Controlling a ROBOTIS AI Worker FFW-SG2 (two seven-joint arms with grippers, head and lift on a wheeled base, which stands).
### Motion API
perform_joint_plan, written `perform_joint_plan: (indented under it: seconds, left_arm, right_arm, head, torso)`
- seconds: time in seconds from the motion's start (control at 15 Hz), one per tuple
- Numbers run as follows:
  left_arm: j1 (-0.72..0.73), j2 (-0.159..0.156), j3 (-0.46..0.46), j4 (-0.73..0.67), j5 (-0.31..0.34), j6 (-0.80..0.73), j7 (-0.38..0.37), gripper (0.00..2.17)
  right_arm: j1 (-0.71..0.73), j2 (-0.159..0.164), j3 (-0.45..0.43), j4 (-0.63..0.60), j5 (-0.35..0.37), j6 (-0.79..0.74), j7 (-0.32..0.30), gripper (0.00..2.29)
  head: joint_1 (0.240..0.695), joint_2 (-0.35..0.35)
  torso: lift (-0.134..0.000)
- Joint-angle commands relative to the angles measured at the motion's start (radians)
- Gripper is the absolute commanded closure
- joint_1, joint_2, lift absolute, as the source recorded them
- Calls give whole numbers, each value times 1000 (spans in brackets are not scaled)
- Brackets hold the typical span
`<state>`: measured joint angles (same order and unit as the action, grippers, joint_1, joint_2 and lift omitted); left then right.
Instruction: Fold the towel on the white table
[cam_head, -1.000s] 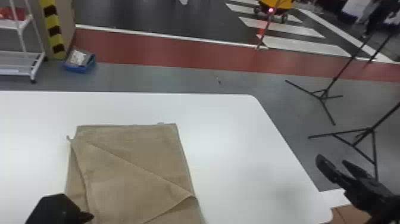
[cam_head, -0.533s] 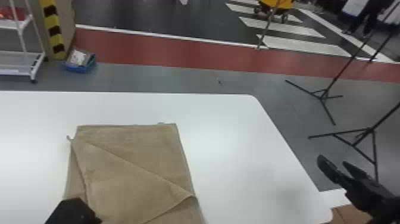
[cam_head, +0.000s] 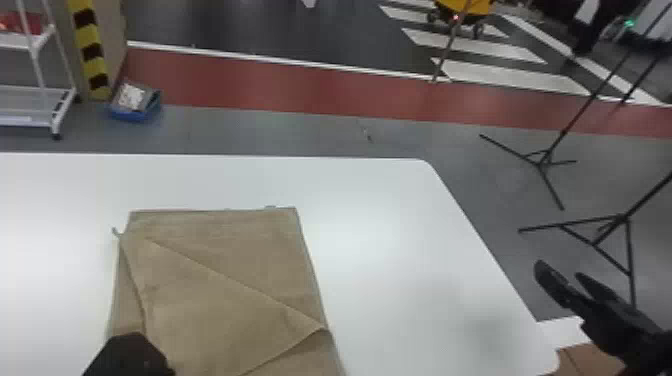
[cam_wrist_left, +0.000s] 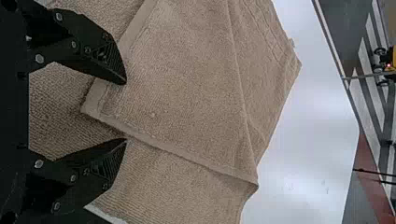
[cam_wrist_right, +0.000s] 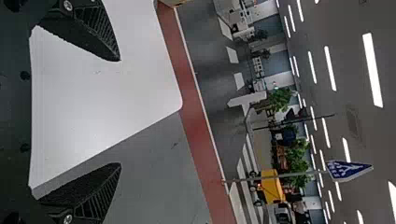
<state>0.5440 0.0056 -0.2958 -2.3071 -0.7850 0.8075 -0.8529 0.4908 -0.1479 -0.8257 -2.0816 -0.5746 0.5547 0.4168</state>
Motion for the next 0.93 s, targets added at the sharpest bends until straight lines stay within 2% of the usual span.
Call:
perform_joint_plan:
  seconds: [0.0, 0.13, 0.27, 0.33, 0.73, 0.8, 0.87]
  left_arm:
    - [-1, -1, 1, -12, 9, 11, -2, 549]
    - [-2, -3, 3, -17, 15, 14, 0, 549]
    - [-6, -6, 7, -17, 21, 17, 0, 910]
    - [-7, -6, 9, -15, 21, 20, -2, 974]
    - [-7, -3, 1, -15, 19, 32, 2, 971]
    - [-6, -1, 0, -17, 19, 32, 8, 910]
    - [1, 1, -3, -20, 19, 32, 29, 677]
  right_arm:
    - [0, 2, -1, 0, -1, 3, 0, 73]
    - [-3, 10, -1, 0, -1, 3, 11, 73]
    - [-3, 10, -1, 0, -1, 3, 13, 73]
    - [-3, 10, -1, 0, -1, 6, 13, 73]
    - [-3, 13, -3, 0, -1, 6, 17, 73]
    - [-3, 14, -4, 0, -1, 6, 19, 73]
    - [-3, 16, -7, 0, -1, 6, 23, 73]
  head:
    - [695, -350]
    - [695, -350]
    - [695, -350]
    - [695, -350]
    - [695, -350]
    - [695, -350]
    - [695, -350]
  torso:
    - [-126]
    - [-126]
    - [-126]
    - [-126]
    - [-126]
    - [-126]
    - [-126]
